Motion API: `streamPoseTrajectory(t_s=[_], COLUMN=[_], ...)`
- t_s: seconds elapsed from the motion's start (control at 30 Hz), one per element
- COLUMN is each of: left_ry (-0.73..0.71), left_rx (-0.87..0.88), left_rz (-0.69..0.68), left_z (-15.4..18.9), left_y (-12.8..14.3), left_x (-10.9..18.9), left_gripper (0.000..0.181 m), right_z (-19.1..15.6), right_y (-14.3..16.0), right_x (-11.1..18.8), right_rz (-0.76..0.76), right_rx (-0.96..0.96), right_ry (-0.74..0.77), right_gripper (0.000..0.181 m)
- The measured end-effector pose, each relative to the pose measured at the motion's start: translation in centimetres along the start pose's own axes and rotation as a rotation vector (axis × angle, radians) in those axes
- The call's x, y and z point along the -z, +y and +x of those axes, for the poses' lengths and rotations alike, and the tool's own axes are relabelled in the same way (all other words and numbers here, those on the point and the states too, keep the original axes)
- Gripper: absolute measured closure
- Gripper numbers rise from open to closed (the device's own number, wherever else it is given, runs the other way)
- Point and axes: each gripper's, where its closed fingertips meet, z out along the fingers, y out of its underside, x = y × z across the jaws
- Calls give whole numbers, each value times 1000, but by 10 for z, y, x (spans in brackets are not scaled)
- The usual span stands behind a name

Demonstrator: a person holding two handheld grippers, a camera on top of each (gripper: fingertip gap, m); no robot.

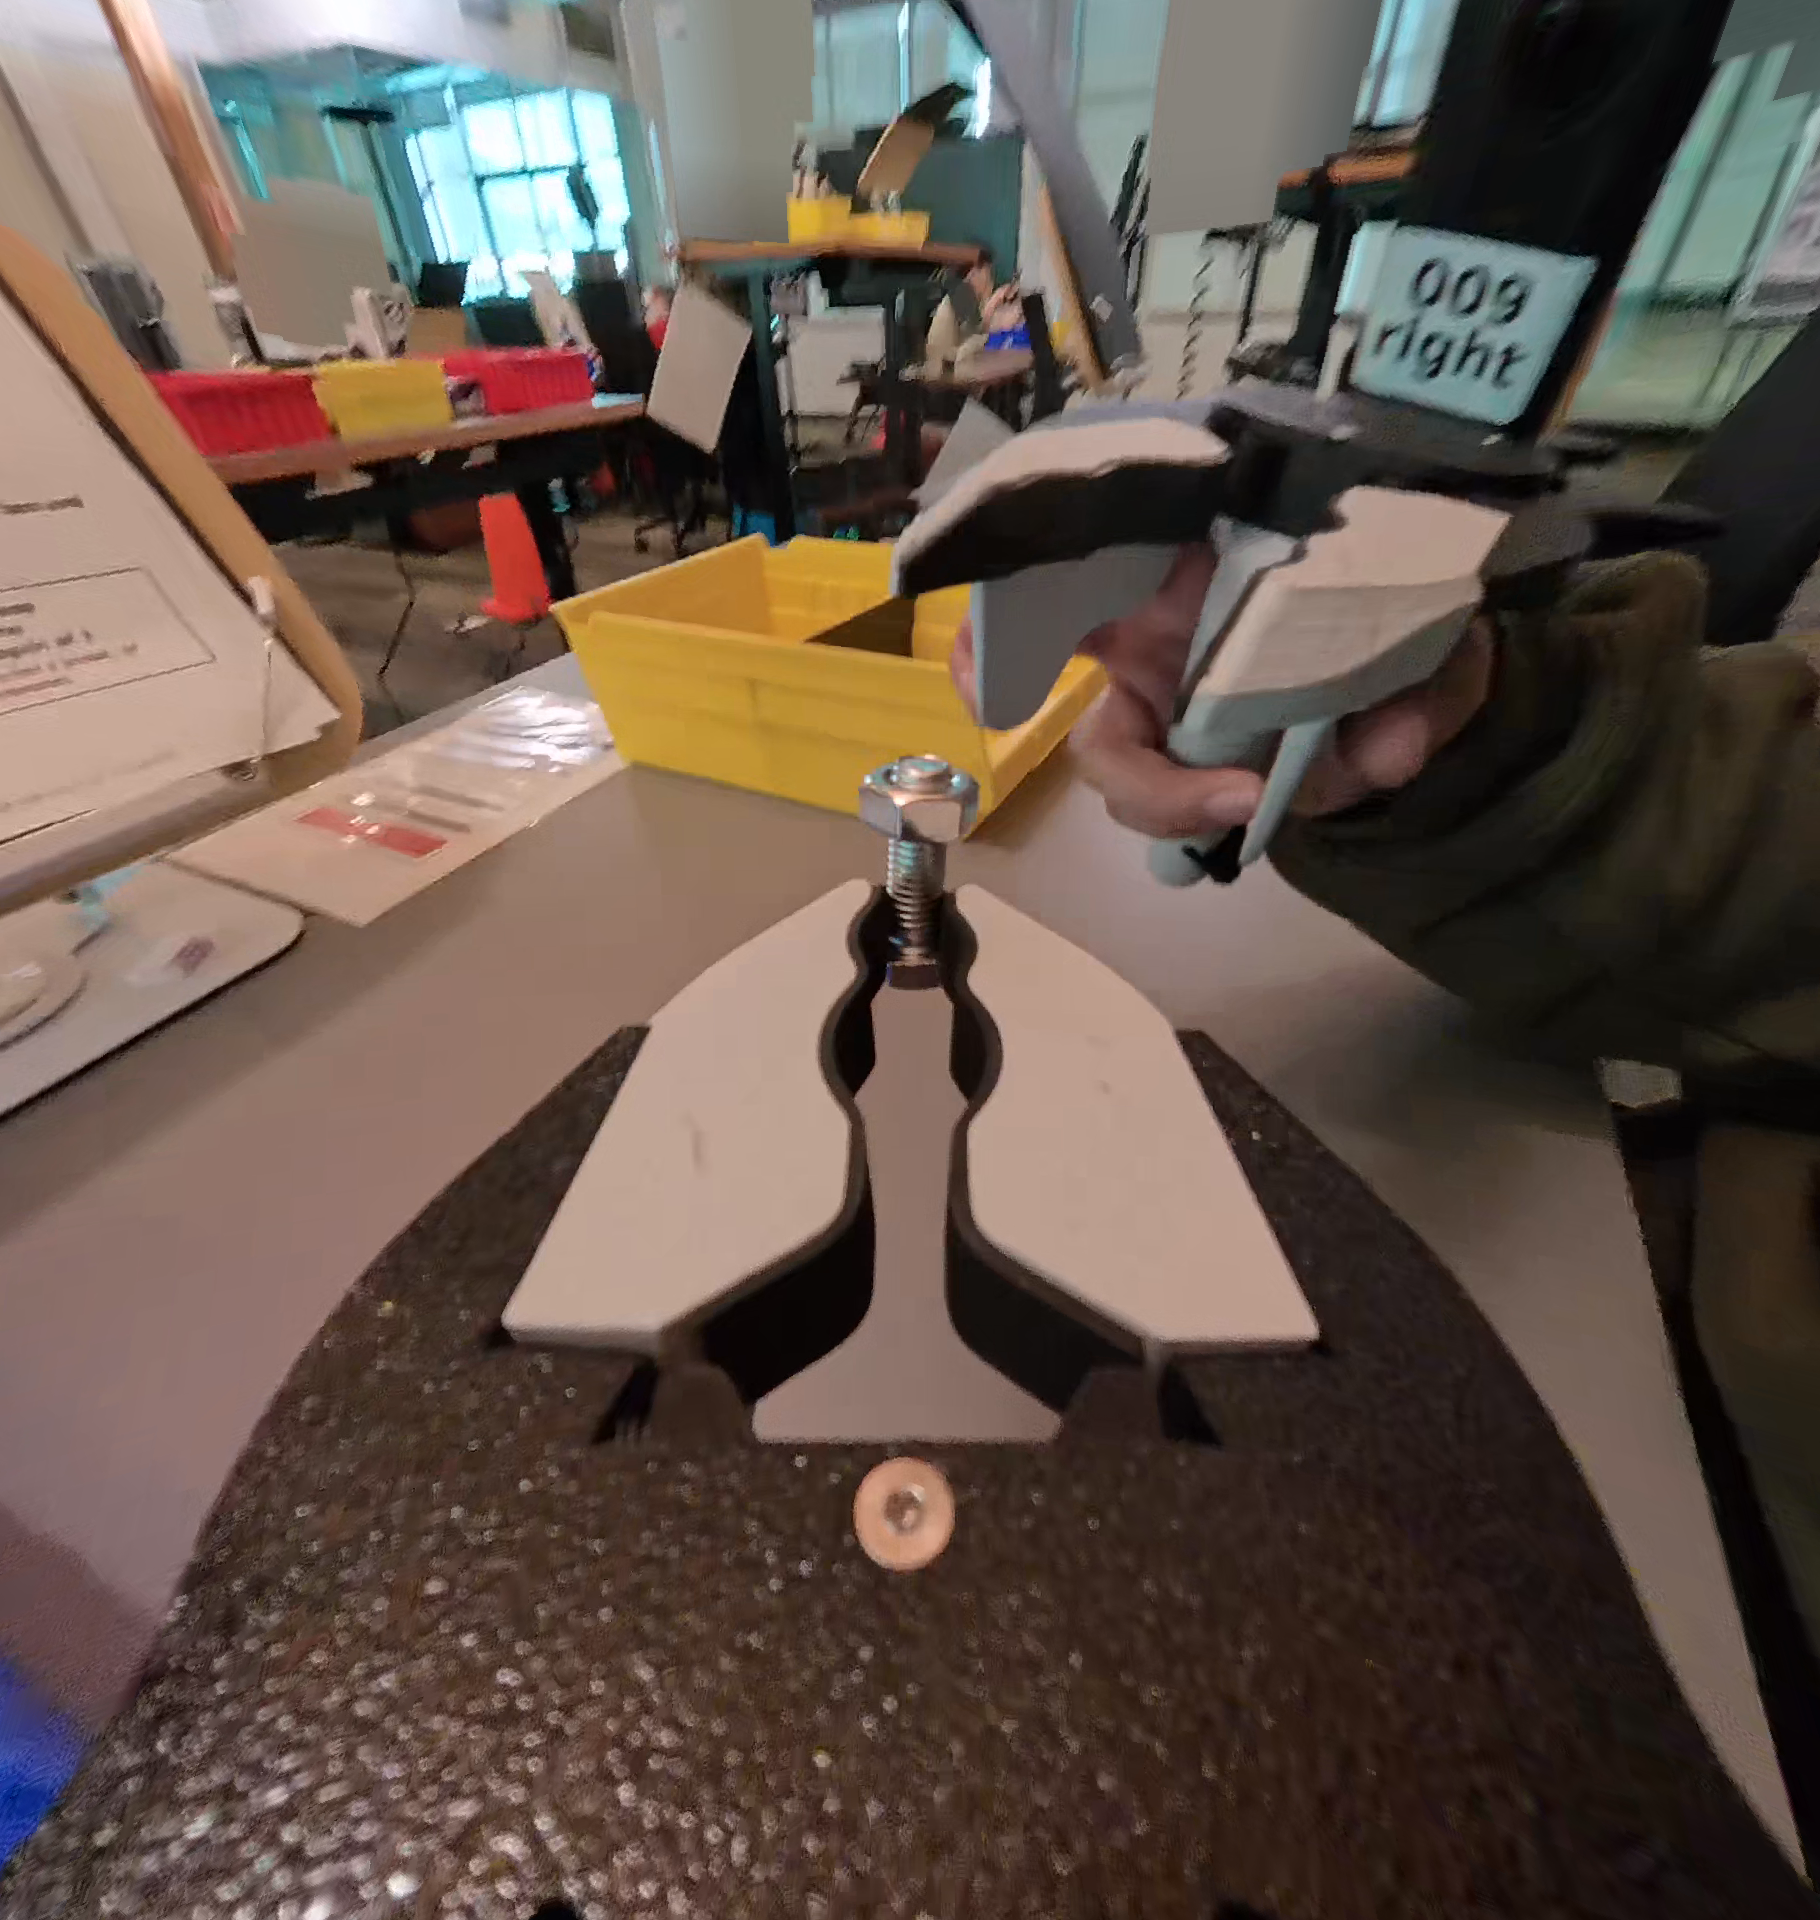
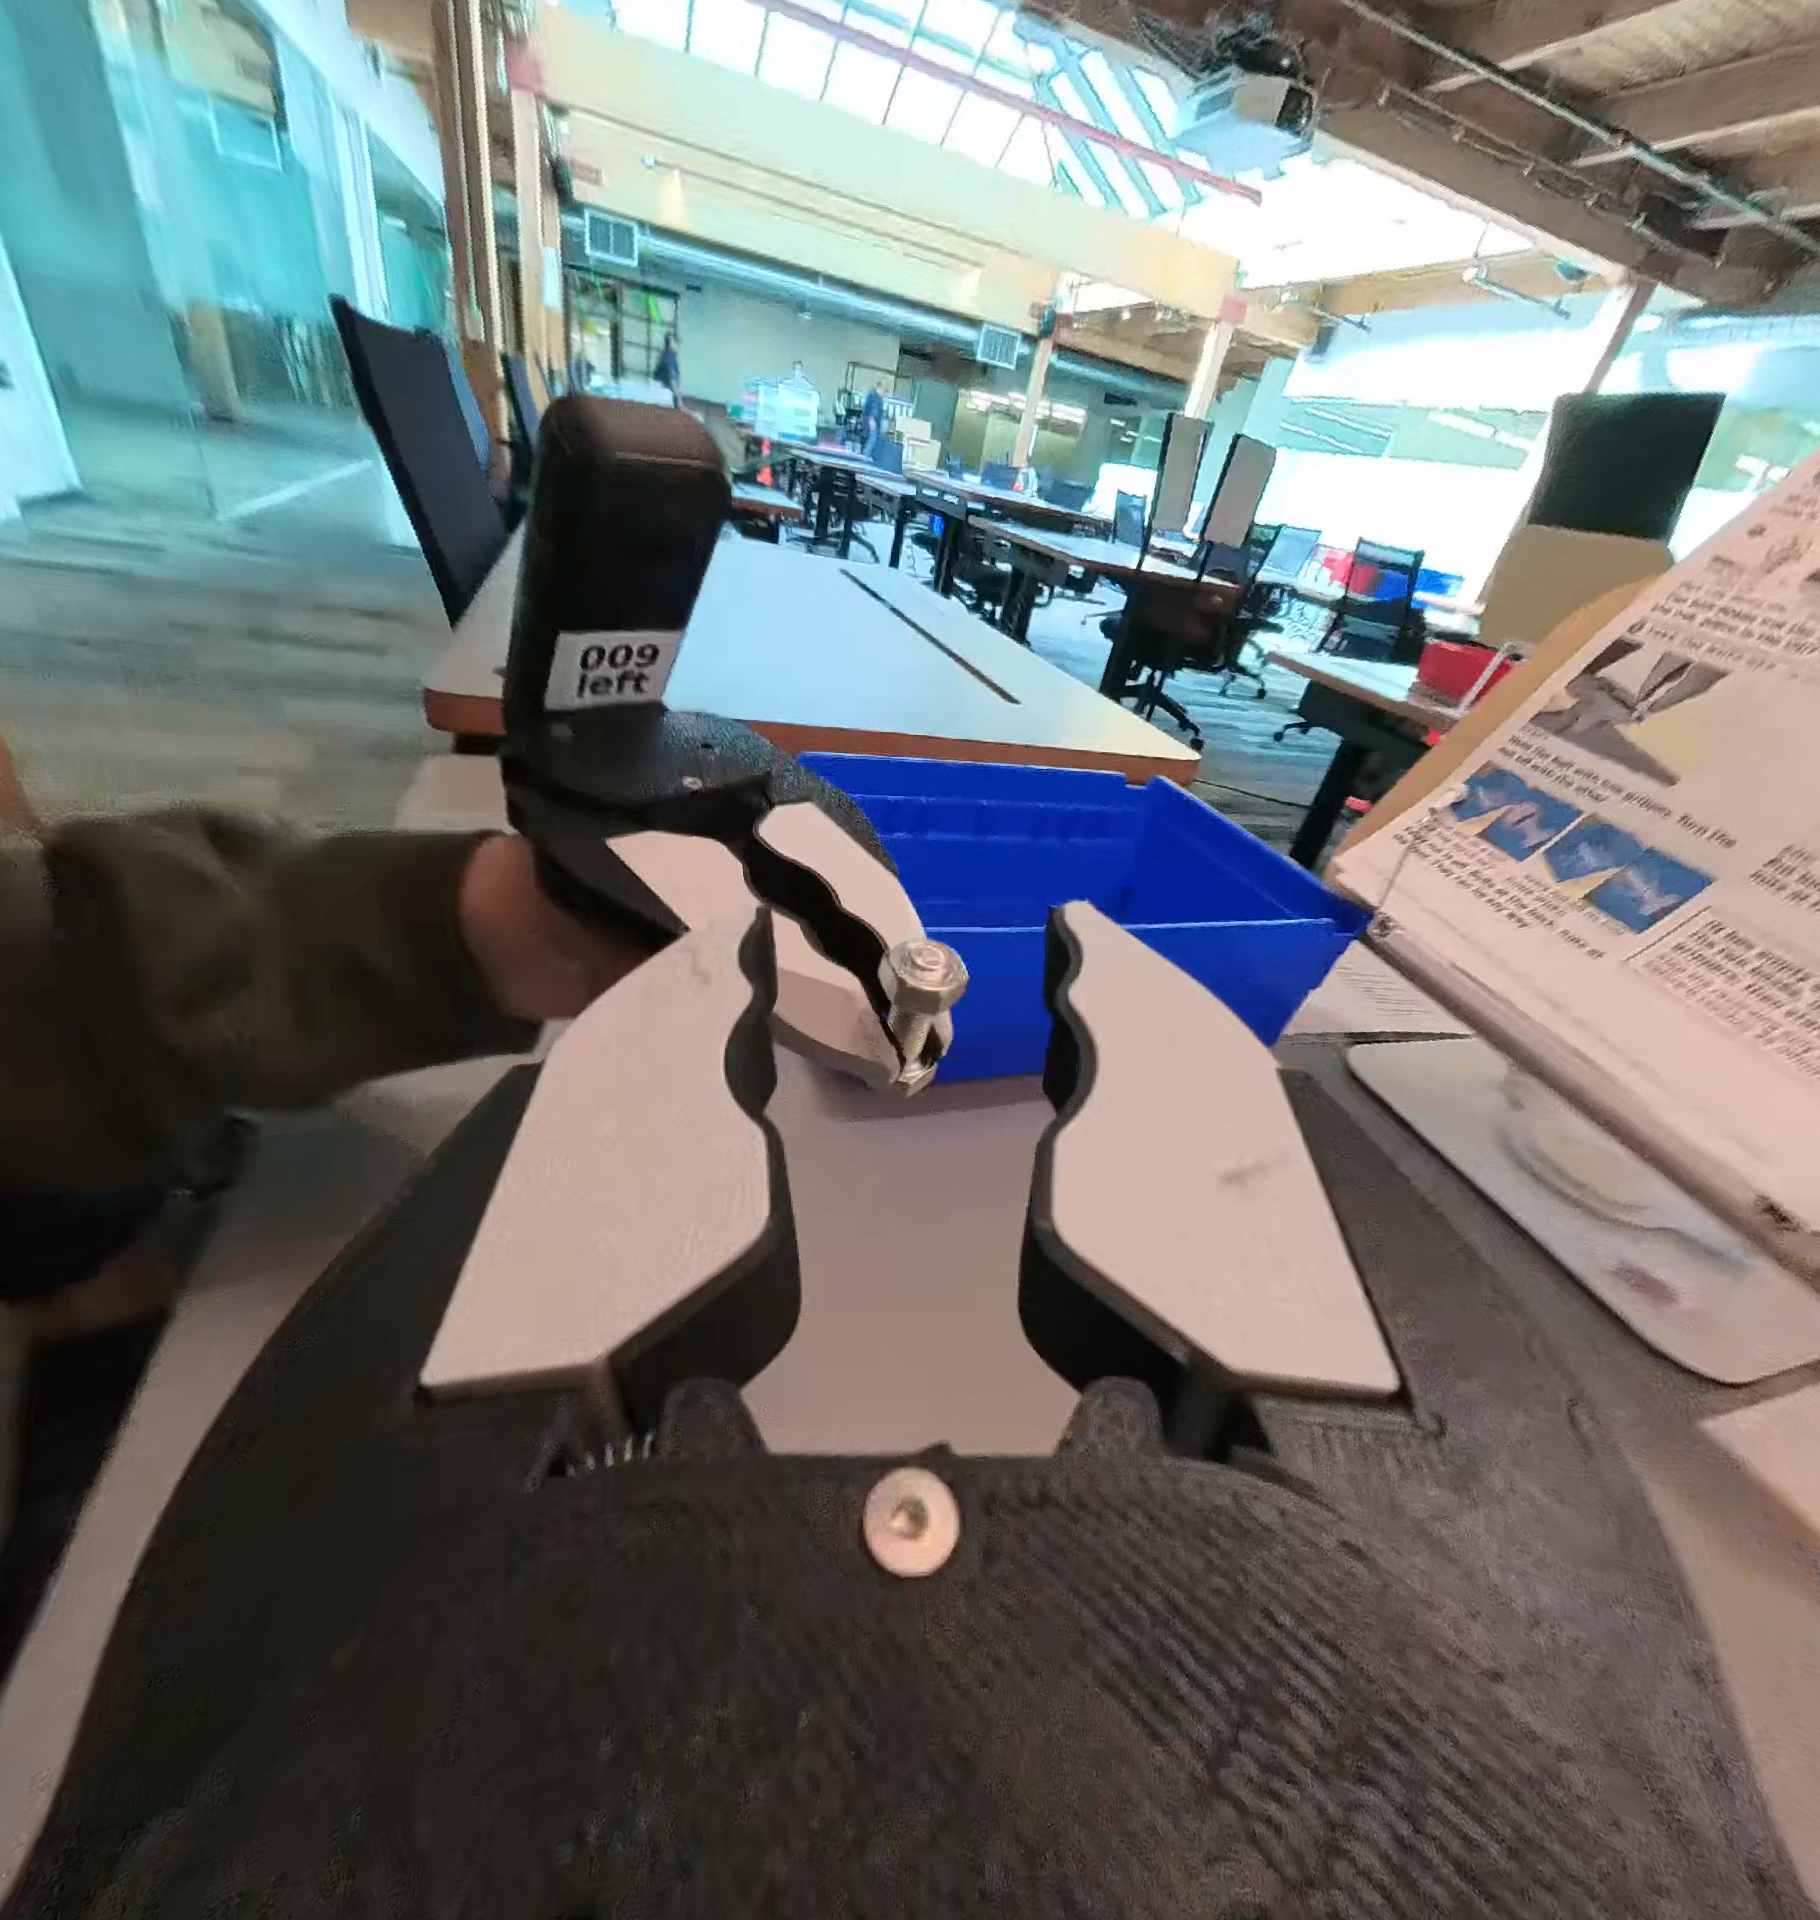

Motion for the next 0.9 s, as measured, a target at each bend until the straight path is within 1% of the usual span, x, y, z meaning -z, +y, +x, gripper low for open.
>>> streamPoseTrajectory(t_s=[0.1,0.3,0.37,0.43,0.5,0.53,0.57,0.6,0.63,0.73,0.8,0.87,0.9], left_ry=[54,79,79,85,78,60,53,45,50,62,68,69,58], left_rx=[2,-5,10,24,27,22,14,7,5,11,6,4,4], left_rz=[76,101,124,154,171,136,103,89,86,104,102,97,98], left_z=[9,17,17,16,14,12,11,10,12,15,18,20,19], left_y=[-6,-9,-11,-15,-18,-14,-10,-8,-8,-10,-11,-11,-11], left_x=[-1,-3,-2,2,7,6,5,3,1,-5,-9,-11,-10], left_gripper=[172,173,173,172,172,172,173,173,173,173,172,172,172], right_z=[-3,-7,-8,0,34,39,31,25,20,-1,-5,-1,2], right_y=[9,17,17,18,22,20,15,11,8,5,8,10,10], right_x=[-5,-11,-9,-2,13,19,22,23,22,10,2,-2,-1], right_rz=[-27,-25,-20,-14,-3,23,52,69,77,64,45,40,44], right_rx=[-52,-102,-112,-139,-211,-248,-283,-311,-311,-263,-249,-252,-255], right_ry=[11,11,-7,1,153,144,66,23,3,-38,-15,18,34], right_gripper=[138,162,162,155,158,159,160,161,156,153,153,156,154])
